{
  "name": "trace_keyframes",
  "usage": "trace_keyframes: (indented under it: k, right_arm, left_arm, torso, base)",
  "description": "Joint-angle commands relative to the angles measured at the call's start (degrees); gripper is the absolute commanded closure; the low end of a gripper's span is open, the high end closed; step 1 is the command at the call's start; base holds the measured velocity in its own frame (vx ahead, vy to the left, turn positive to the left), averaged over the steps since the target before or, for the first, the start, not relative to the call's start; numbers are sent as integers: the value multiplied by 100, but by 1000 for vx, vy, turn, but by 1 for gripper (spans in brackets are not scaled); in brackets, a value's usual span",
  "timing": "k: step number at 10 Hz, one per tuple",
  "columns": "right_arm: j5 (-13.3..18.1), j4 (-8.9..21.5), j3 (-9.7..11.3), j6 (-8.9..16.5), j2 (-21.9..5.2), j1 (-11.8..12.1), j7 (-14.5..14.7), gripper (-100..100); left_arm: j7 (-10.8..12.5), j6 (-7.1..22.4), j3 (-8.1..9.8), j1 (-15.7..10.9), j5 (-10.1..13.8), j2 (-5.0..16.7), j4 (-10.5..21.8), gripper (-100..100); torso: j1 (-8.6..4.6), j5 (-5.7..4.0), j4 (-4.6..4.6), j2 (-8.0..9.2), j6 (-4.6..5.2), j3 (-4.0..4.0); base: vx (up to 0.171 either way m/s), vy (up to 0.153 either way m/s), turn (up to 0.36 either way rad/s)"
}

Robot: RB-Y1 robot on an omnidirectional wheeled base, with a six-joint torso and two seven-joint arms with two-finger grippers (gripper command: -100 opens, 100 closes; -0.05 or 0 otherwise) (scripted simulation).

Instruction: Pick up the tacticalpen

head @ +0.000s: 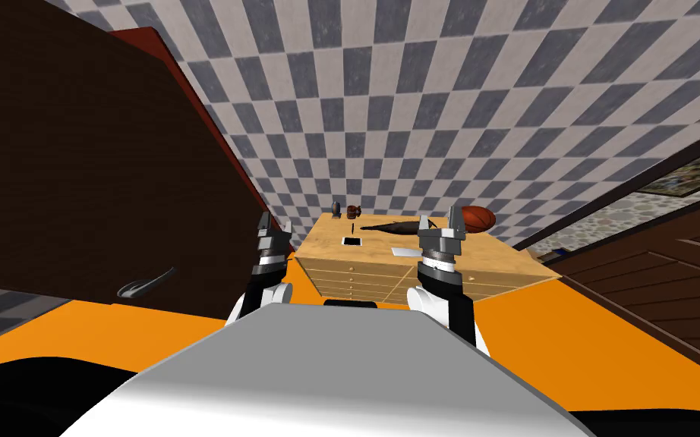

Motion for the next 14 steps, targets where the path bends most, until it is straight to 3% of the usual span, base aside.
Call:
trace_keyframes:
  k: [1, 5, 6, 8, 9, 14]
  right_arm:
    - [0, 0, 0, 0, 0, 0, 0, 0]
    - [0, 0, 0, 0, 0, -2, 0, 0]
    - [0, 0, 0, 0, 0, -2, 0, 0]
    - [0, 0, 1, 0, 0, -2, 0, 0]
    - [0, 0, 1, 0, 0, -2, 0, 0]
    - [0, 0, 1, 0, 0, -2, 0, 0]
  left_arm:
    - [38, -3, -26, 42, 29, 227, -8, -100]
    - [248, -9, -118, 309, 191, 931, 37, -100]
    - [248, -9, -118, 309, 191, 998, 37, -100]
    - [403, -7, -166, 521, 307, 1385, 124, -100]
    - [403, -7, -166, 521, 307, 1441, 124, -100]
    - [774, 17, -225, 1083, 571, 2299, 498, -100]
  torso:
    - [0, 0, 0, 0, 0, 0]
    - [-2, 0, 9, 43, 1, 25]
    - [-10, -2, 12, 56, -1, 32]
    - [-8, -2, 10, 42, 2, 24]
    - [-11, -2, 11, 52, 2, 30]
    - [-9, -2, 11, 48, 1, 28]
  base:
    - [-28, -4, -39]
    - [-108, -16, -95]
    - [-106, -28, 8]
    - [-115, -32, -139]
    - [-111, -25, -55]
    - [-120, -44, -170]
